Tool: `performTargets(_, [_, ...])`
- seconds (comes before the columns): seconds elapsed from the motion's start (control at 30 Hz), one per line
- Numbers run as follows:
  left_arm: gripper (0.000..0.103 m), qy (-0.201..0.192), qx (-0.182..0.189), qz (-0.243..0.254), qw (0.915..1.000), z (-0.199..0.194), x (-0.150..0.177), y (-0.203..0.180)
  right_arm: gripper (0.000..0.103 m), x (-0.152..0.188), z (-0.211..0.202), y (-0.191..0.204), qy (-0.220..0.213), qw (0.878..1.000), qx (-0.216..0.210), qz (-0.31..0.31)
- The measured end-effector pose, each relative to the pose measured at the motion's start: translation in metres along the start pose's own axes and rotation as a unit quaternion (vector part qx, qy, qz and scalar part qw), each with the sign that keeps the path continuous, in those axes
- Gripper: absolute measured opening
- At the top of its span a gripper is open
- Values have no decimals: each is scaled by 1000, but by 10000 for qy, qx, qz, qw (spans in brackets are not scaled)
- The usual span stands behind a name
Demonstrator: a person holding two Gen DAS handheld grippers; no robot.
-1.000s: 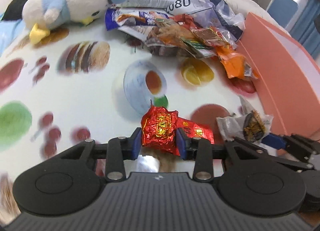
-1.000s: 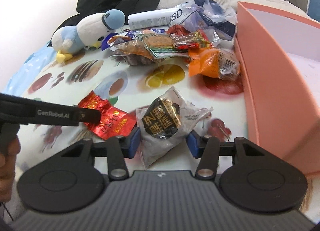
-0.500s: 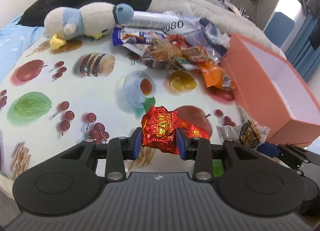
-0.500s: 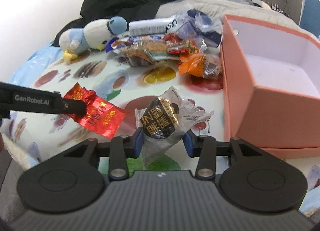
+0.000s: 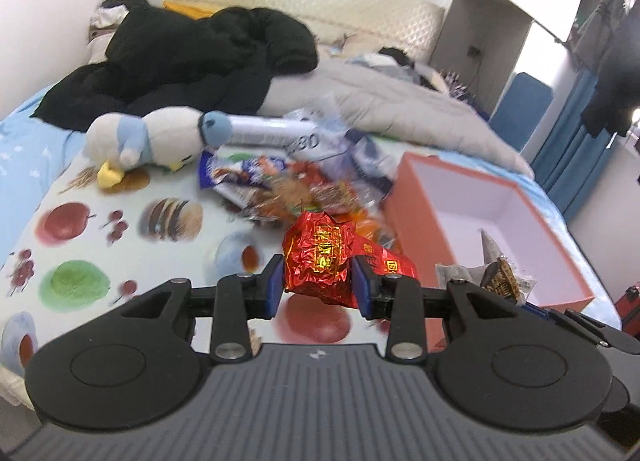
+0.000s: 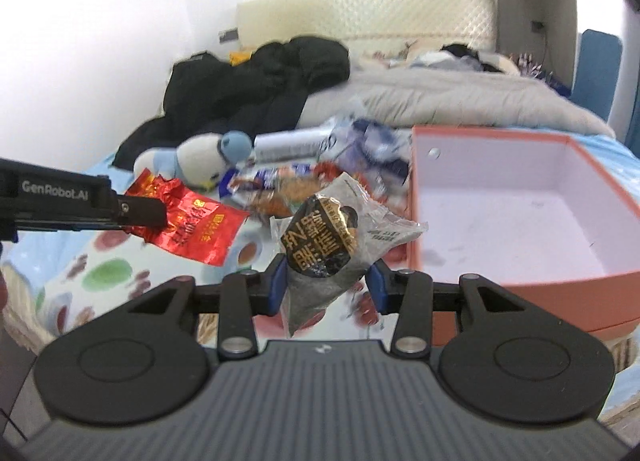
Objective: Organize snacks
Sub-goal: 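Carry the red candy with the left tool while the right tool carries the packet over the pink box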
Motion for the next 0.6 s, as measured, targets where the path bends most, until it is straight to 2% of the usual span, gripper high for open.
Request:
performTargets(0.3, [41,-108,464,210,9986,-20,-3,-49,45,-16,-45,-25,-371,9989,284,68])
performTargets(0.6, [41,-42,922,620,9938,5,-8,-114,45,-17,-64,-83,-501,9943,870,361])
Point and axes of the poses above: each gripper's, at about its wrist camera, not at the fingertips, and z roughly the way its jaws point, y to its left, x to its underside, the point moved 9 cm from there along z, roughly the way its jaws point, and after that the axes turned 8 degrees about -x, right-handed, at the moved point
